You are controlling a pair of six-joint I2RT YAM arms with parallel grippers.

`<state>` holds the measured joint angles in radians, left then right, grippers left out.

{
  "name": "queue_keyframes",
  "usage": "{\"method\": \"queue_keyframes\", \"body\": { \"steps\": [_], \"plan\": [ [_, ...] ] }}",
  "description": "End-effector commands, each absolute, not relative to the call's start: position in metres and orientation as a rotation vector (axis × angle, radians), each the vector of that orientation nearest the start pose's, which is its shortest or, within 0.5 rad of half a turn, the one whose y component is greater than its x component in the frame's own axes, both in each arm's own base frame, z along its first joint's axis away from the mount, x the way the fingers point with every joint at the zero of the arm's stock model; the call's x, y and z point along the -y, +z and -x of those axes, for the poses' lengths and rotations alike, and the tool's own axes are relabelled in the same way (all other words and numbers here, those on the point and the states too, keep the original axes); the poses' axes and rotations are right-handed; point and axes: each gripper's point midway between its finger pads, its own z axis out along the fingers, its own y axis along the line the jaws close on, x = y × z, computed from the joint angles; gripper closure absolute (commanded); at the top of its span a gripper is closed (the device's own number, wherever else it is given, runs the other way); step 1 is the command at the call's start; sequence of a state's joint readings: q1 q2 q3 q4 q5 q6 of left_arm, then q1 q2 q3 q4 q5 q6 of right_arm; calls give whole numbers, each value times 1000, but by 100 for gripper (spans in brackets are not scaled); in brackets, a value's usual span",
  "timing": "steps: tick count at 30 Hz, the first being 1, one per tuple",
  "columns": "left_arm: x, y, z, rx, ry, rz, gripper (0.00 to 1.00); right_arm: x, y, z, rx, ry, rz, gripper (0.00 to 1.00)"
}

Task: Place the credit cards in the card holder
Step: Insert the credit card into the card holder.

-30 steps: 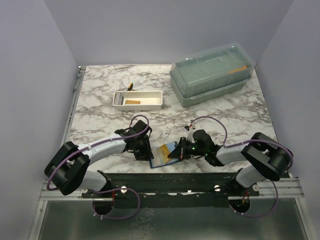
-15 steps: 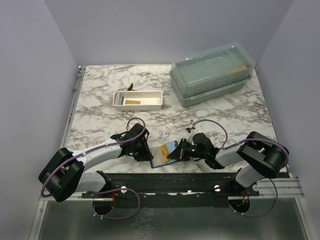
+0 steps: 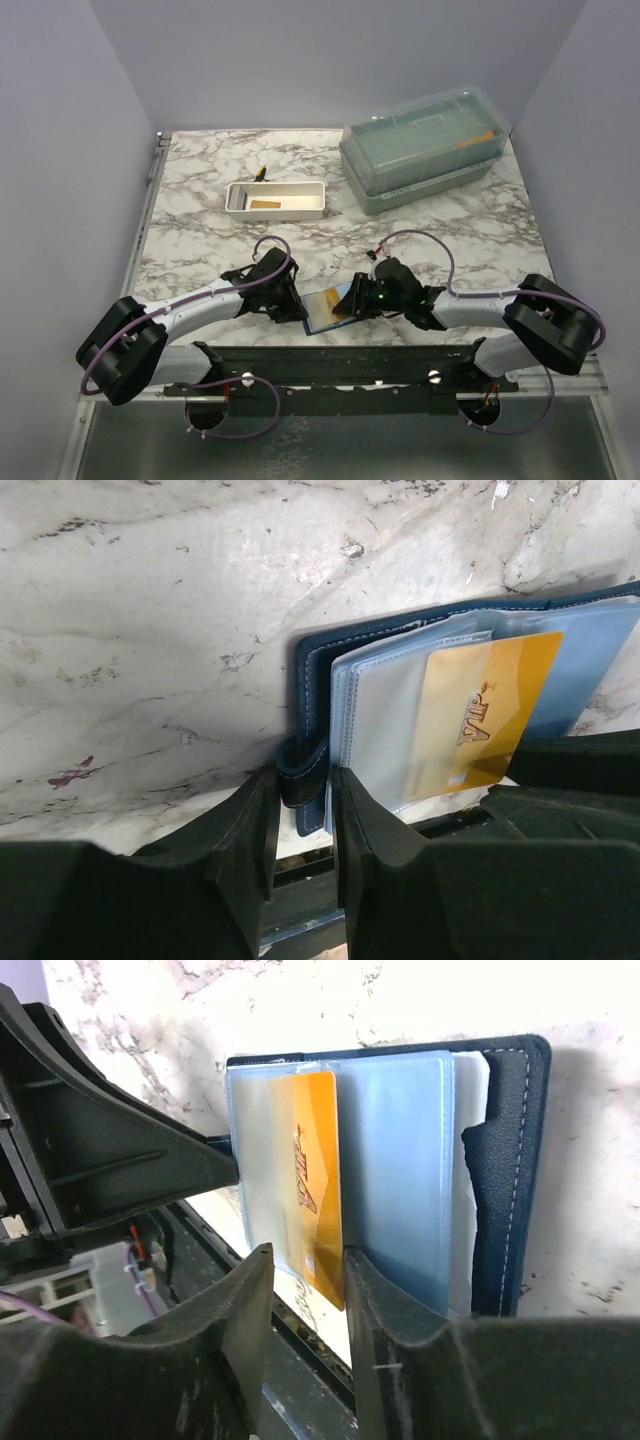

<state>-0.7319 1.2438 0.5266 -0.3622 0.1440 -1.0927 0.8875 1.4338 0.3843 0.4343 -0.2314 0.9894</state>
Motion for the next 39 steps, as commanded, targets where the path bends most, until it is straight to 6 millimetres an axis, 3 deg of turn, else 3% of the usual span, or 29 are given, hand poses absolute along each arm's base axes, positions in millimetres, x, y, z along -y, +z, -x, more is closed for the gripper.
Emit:
{"method": "queue_keyframes", "body": {
  "steps": [1,7,18,24,29,35,39],
  "plan": [
    [217,26,-154,-2805,-684,435,68,-281,20,-155,-2597,928,96,60],
    [216,28,-153,-2805,-681,431,67,-286,28,-161,-2599,890,155,56],
    [216,22,-152,-2828,-667,437,67,-324,20,-170,-2597,943,249,56],
    [218,26,-155,-2810,-674,409,67,-355,46,-152,-2496,1205,344,57],
    [216,30,-154,-2790,-691,412,65,-339,47,-161,-2519,1072,277,56],
    [208,36,-157,-2750,-662,428,55,-321,37,-164,-2559,936,248,54],
    [206,37,-159,-2736,-654,424,51,-332,32,-160,-2562,1014,269,54]
  ]
}}
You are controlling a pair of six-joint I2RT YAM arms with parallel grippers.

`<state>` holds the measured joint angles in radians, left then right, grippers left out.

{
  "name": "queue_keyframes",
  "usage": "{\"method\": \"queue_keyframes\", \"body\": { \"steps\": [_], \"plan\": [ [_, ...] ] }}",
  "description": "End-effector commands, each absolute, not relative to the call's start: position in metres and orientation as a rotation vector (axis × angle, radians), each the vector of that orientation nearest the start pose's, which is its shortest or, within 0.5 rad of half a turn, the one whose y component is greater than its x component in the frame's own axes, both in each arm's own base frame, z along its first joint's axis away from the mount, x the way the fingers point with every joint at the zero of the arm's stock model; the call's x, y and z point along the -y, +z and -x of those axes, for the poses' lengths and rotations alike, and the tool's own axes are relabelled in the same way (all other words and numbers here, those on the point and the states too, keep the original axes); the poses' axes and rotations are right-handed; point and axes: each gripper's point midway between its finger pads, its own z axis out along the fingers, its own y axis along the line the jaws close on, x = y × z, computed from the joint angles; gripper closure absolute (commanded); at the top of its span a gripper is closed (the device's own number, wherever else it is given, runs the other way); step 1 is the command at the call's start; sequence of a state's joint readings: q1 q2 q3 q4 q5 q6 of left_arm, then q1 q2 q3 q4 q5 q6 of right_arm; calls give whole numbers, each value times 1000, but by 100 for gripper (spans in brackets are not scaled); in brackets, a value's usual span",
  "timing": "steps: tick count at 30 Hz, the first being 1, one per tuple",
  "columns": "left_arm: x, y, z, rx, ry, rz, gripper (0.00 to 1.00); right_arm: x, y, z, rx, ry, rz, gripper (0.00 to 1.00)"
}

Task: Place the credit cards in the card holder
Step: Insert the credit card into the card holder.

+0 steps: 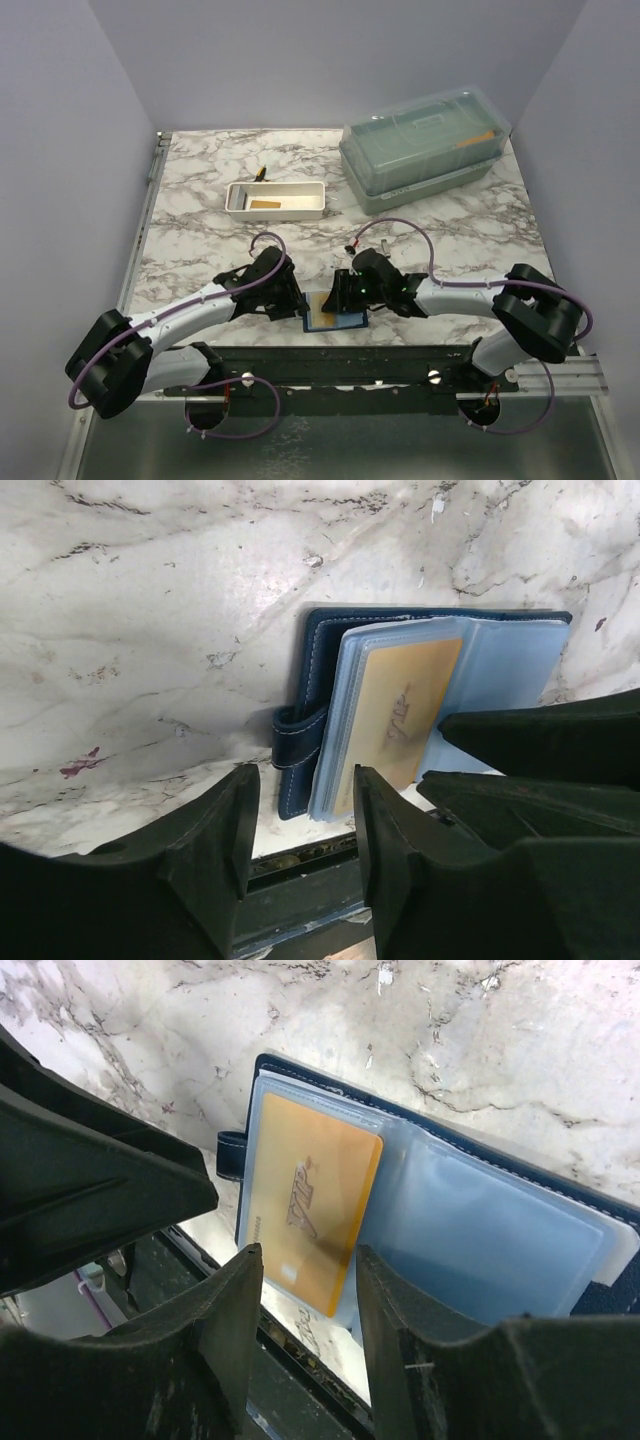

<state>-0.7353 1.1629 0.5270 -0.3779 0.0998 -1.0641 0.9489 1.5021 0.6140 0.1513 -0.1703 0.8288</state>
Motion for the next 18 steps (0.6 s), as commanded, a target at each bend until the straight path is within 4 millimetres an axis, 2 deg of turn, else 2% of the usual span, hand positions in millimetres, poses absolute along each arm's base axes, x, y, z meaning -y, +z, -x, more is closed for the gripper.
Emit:
{"method": "queue_keyframes", "body": {
  "steps": [1,3,5,8,12,14,18],
  "plan": [
    [207,36,-158,-2744,-650,425,51,-338,33,-158,-2559,1050,277,54],
    [209,32,-157,-2769,-646,413,52,-348,35,-156,-2551,1113,295,54],
    [212,31,-158,-2783,-643,395,58,-355,42,-155,-2528,1169,314,55],
    [212,37,-162,-2761,-643,357,62,-353,57,-158,-2490,1175,293,54],
    [210,47,-165,-2716,-657,350,50,-321,59,-162,-2519,991,217,54],
    [209,48,-166,-2708,-653,340,50,-304,58,-161,-2545,897,188,54],
    [204,42,-170,-2722,-591,335,55,-273,55,-161,-2579,732,120,52]
  ]
}}
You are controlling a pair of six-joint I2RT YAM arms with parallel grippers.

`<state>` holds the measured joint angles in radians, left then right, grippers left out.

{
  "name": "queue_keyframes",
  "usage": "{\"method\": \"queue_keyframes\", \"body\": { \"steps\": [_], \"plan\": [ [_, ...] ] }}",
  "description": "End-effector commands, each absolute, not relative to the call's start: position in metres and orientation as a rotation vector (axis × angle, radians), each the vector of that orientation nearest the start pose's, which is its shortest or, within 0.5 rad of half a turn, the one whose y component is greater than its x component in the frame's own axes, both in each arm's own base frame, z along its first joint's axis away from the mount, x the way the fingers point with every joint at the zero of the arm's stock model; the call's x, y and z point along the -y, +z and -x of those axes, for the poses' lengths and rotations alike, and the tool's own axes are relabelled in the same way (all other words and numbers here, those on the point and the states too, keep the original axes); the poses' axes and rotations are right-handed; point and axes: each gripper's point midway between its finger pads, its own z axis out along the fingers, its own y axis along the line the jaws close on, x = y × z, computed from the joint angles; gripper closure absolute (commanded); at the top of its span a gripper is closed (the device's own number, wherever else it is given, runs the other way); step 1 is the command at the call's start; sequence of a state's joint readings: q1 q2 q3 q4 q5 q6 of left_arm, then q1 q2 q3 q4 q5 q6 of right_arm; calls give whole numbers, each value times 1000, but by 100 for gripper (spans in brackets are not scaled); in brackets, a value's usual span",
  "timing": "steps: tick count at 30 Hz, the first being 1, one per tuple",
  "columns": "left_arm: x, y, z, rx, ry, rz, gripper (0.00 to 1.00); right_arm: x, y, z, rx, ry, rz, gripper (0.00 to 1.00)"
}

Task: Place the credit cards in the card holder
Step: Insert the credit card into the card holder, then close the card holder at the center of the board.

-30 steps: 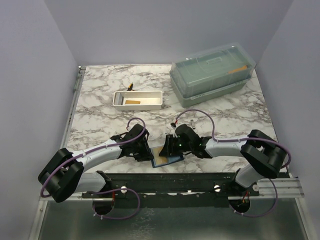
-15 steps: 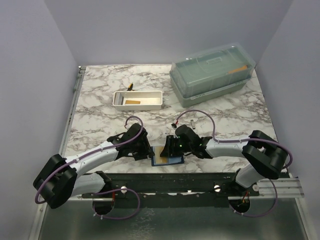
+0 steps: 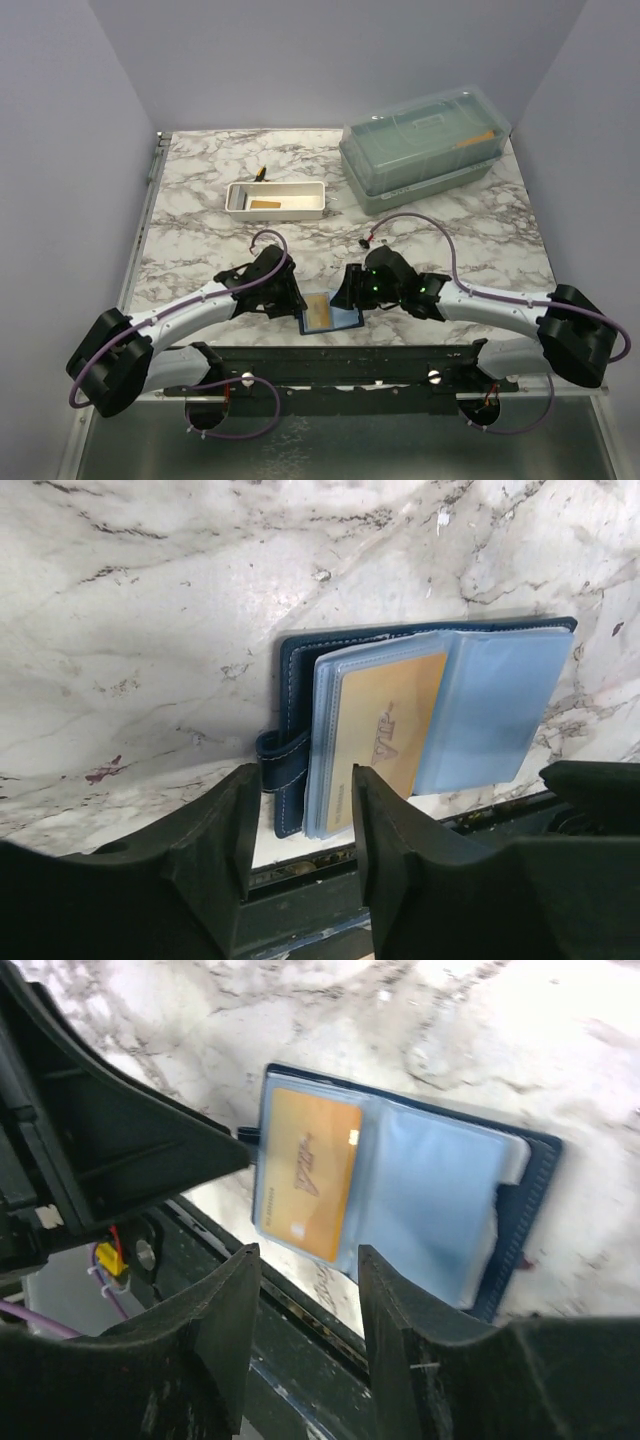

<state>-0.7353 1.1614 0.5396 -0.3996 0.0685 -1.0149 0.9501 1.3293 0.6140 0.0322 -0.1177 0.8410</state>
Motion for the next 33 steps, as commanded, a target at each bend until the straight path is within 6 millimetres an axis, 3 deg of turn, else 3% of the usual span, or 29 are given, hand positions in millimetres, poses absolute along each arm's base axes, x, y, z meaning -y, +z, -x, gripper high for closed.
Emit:
{"method": "queue_keyframes", "body": {
  "steps": [1,7,11,13,22,26,30,33],
  "plan": [
    [204,40,-170,-2732,-577,329,57,-267,55,-161,-2582,700,107,51],
    [192,19,-170,-2779,-443,301,63,-236,51,-162,-2596,573,-2,41],
    [192,11,-166,-2816,-424,292,63,-229,44,-163,-2607,652,-65,40],
    [193,10,-166,-2822,-428,280,68,-231,42,-162,-2607,741,-77,41],
    [225,59,-171,-2668,-780,216,88,-254,46,-153,-2526,1094,-27,40],
    [235,68,-169,-2633,-889,202,100,-262,54,-154,-2483,1188,-31,40],
    [244,73,-169,-2583,-986,180,100,-267,67,-156,-2448,1233,-21,41],
    [261,84,-168,-2484,-1177,161,100,-266,77,-158,-2426,1232,-25,42]
  ]
}}
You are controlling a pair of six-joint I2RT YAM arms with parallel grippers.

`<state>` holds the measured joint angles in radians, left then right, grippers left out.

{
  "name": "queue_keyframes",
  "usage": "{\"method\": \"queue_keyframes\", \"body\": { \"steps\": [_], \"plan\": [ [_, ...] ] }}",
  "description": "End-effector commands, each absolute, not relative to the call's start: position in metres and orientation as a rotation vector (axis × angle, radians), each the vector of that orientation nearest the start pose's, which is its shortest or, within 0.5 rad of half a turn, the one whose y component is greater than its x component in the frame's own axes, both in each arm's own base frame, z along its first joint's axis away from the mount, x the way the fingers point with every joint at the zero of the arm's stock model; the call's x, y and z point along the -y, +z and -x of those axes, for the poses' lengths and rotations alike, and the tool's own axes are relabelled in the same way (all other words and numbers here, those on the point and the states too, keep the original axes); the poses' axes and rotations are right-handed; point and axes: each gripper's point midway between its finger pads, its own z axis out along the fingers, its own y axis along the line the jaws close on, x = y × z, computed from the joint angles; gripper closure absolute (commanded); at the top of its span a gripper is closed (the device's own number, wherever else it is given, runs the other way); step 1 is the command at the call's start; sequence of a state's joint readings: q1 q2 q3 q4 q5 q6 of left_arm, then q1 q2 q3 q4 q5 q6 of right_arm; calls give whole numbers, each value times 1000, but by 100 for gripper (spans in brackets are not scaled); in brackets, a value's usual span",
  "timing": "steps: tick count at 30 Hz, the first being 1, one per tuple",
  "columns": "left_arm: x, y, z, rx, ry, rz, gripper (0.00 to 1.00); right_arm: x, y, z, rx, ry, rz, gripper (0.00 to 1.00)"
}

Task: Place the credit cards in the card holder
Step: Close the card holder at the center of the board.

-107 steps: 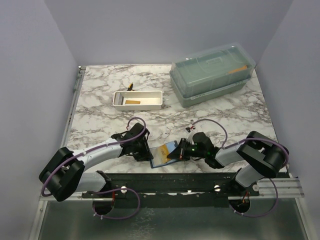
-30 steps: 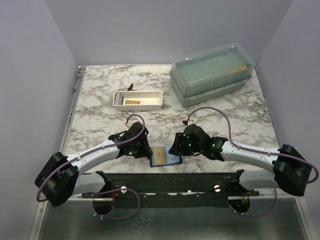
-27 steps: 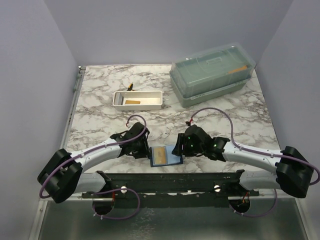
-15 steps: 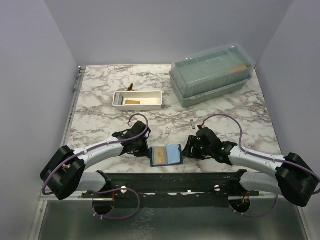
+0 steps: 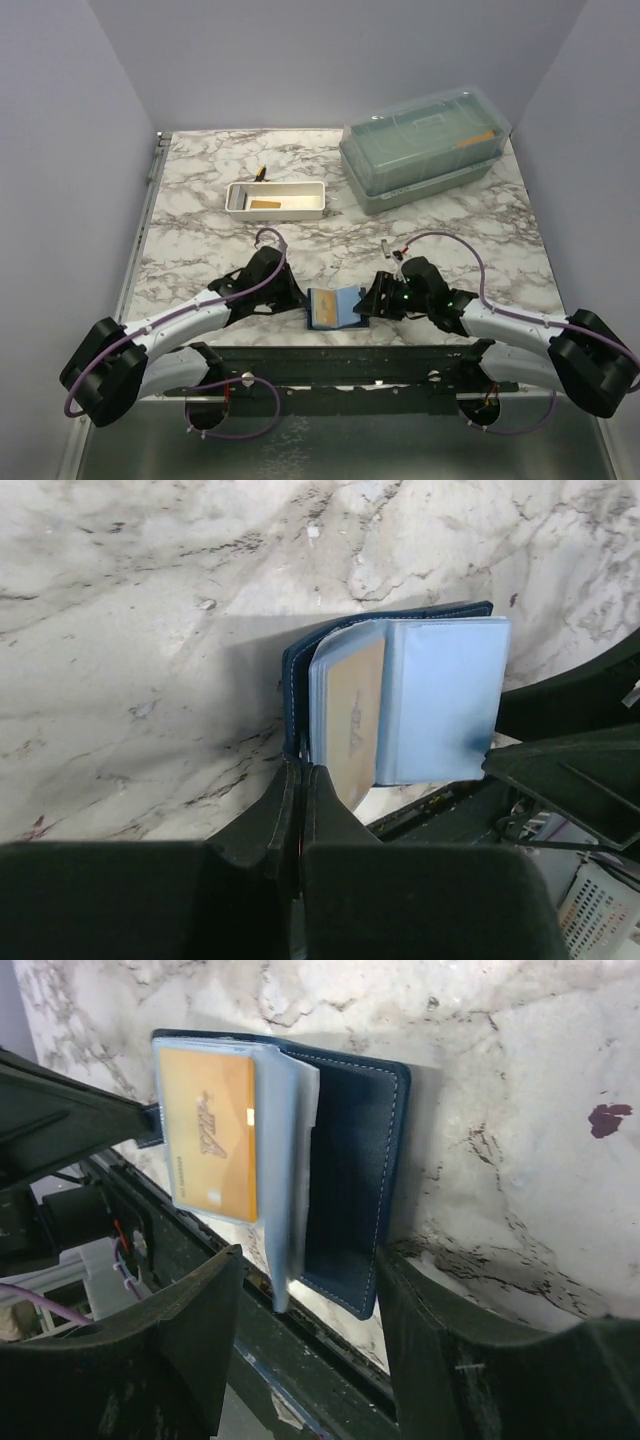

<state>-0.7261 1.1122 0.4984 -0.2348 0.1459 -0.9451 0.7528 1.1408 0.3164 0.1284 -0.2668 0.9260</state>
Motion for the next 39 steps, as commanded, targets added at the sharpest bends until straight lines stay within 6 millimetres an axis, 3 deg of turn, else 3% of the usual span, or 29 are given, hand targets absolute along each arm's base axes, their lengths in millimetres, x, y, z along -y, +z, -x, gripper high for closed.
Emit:
{"method": "queue_keyframes", "body": {
  "steps": [1,5,11,22,26,32,35,39],
  "plan": [
    [263,83,-164,-2459,-1238,171,100,-266,83,-159,-2410,1241,-22,42],
    [273,104,-161,-2296,-1460,190,100,-267,96,-158,-2365,1272,-7,42],
    [276,118,-162,-2224,-1504,146,100,-273,94,-156,-2400,1280,56,42],
    [289,87,-162,-2399,-1472,148,100,-299,113,-142,-2358,1470,202,42],
    [292,95,-160,-2383,-1506,110,100,-302,116,-142,-2350,1465,222,42],
    [296,135,-160,-2257,-1590,35,100,-290,100,-152,-2411,1322,113,41],
    [298,132,-160,-2278,-1592,50,100,-283,87,-157,-2453,1258,7,41],
    [303,122,-159,-2333,-1590,35,100,-278,86,-156,-2437,1268,-74,41]
  ]
}}
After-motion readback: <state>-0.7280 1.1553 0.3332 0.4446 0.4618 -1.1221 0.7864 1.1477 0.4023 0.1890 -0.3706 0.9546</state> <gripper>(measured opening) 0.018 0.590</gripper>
